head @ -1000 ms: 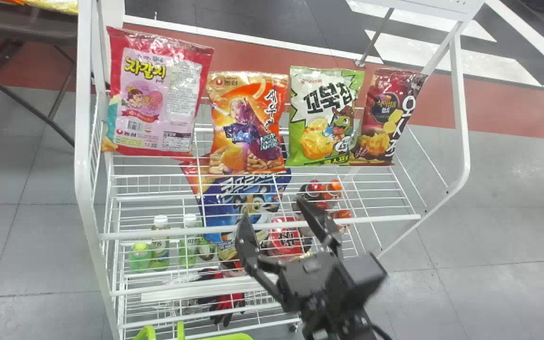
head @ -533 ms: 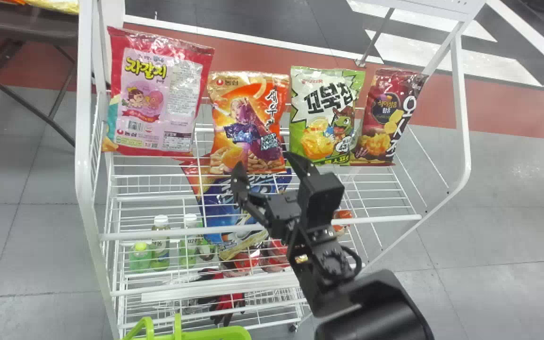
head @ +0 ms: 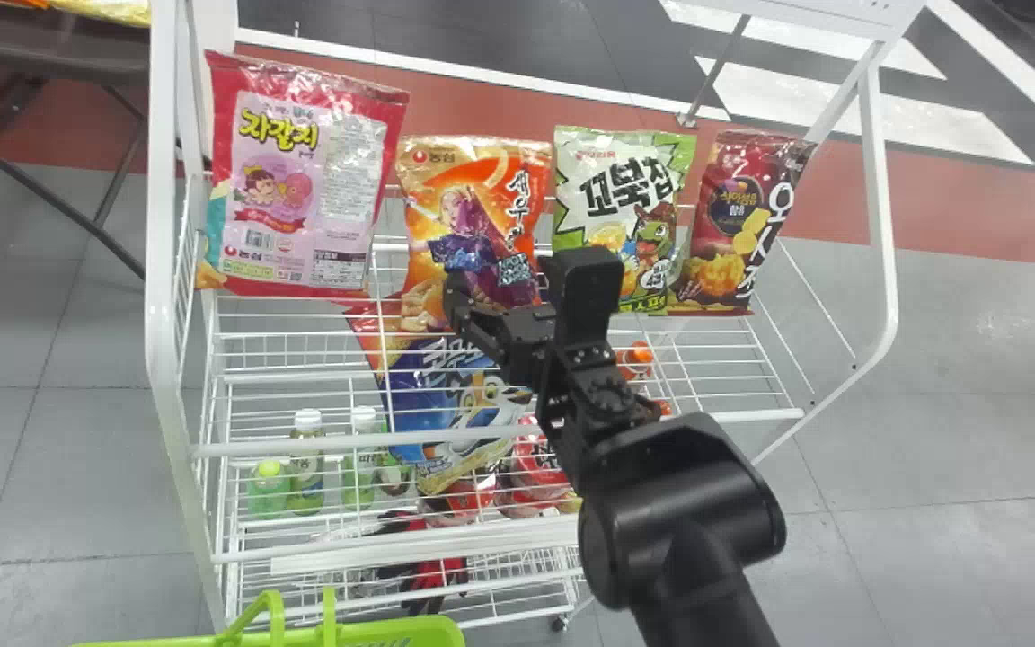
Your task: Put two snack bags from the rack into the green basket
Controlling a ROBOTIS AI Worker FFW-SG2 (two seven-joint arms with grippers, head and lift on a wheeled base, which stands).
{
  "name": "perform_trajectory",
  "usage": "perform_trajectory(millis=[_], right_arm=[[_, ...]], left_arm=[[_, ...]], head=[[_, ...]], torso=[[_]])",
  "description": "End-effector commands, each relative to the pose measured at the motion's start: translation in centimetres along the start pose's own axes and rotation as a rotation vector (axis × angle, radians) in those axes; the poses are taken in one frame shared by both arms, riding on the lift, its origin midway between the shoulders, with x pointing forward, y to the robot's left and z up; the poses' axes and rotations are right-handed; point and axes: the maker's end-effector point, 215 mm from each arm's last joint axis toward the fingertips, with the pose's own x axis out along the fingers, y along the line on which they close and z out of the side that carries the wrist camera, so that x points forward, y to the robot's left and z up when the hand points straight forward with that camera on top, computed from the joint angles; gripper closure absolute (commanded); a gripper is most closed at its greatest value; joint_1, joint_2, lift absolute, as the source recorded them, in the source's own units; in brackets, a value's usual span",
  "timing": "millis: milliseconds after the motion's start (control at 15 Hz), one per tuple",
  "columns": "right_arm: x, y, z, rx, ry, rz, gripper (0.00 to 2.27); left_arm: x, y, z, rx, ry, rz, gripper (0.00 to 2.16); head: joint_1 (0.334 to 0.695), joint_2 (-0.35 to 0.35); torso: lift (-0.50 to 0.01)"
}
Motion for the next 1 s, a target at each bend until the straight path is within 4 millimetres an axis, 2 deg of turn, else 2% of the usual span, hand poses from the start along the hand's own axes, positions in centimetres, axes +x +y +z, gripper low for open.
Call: perform_trajectory(millis=[0,333,400,467,533,600,733,933], right_arm=[[1.5,-0.5,-0.1,0.024,0.03,0.012,0.13],[3.2,1.5,0.3,0.059,0.044,0.109,0.13],[3.4,2.2,-0.2,0.067,0.07,0.133,0.32],[3.6,2.3,-0.3,0.07,0.079,0.14,0.61],[3.8,2.4,-0.4,0.074,0.089,0.141,1.4],[3.8,2.5,-1.0,0.073,0.116,0.142,1.9],[3.6,2.4,-0.8,0.073,0.112,0.137,2.02],[2.6,0.9,-0.7,0.067,0.1,0.084,2.02]], left_arm=[[0.0,0.2,0.0,-0.005,0.0,0.001,1.52],[-0.3,0.5,0.5,-0.005,-0.008,0.007,1.52],[-0.3,0.6,0.6,-0.005,-0.008,0.007,1.52],[-0.3,0.6,0.6,-0.009,-0.006,0.006,1.52],[-0.3,0.6,0.7,-0.008,-0.007,0.006,1.52],[-0.3,0.7,0.6,-0.011,-0.006,0.006,1.52],[-0.3,0.8,0.5,-0.017,-0.004,0.003,1.52],[-0.3,0.7,0.4,-0.015,-0.003,0.001,1.52]], head=[[0.695,-0.335],[0.695,-0.303],[0.695,-0.296],[0.695,-0.29],[0.695,-0.274],[0.695,-0.27],[0.695,-0.268],[0.695,-0.275]], torso=[[-0.007],[-0.007],[-0.007],[-0.007],[-0.007],[-0.007],[-0.007],[-0.007]])
